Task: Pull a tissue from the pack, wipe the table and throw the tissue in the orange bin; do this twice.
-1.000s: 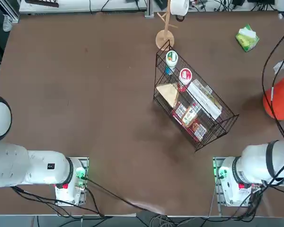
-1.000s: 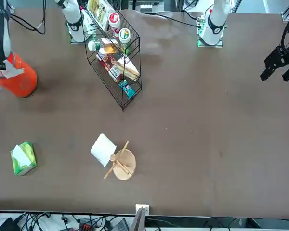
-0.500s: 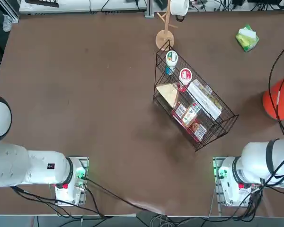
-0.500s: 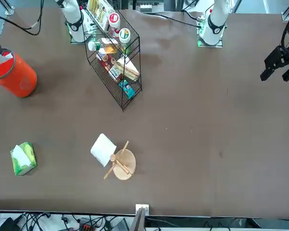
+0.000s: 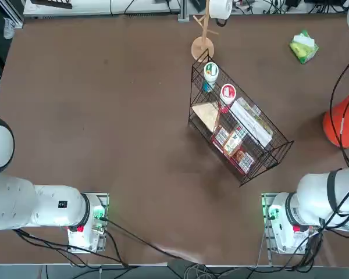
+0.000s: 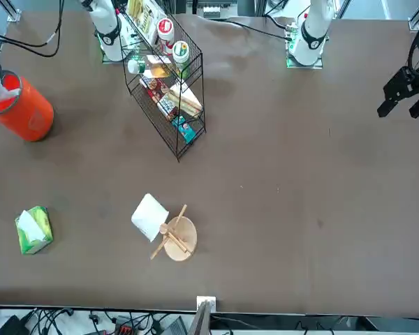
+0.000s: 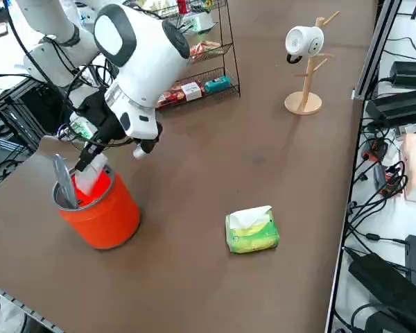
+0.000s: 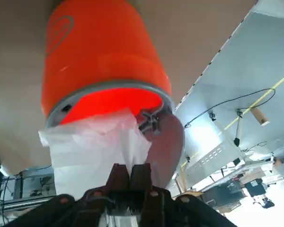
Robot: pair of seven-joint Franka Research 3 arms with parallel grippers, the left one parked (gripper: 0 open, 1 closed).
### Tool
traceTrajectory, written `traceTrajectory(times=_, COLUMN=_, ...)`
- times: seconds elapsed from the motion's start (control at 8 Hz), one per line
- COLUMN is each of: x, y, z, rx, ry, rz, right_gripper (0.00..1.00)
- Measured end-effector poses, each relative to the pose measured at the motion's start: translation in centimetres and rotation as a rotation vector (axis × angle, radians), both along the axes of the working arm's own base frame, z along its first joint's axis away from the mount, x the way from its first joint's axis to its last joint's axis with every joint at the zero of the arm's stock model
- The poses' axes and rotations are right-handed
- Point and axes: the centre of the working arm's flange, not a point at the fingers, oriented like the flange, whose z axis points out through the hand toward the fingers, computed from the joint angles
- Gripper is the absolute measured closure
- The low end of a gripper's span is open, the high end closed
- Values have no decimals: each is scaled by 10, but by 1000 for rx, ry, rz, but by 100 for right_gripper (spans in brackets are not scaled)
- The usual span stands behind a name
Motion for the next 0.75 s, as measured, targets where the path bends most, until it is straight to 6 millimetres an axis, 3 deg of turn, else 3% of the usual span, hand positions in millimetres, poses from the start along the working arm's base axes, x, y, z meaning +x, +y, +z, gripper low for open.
traceTrajectory(times=0.25, x=5, y=-5, z=-21, rx=10, ry=6, rz=17, right_gripper=90)
traceTrajectory(times=0.38, x=8, y=-6, z=-30, rx=15, ry=7, rz=27, right_gripper=80)
traceTrajectory(times=0.75, x=11, y=-6, z=-38, rx=20, ry=-4, rz=42, right_gripper=22)
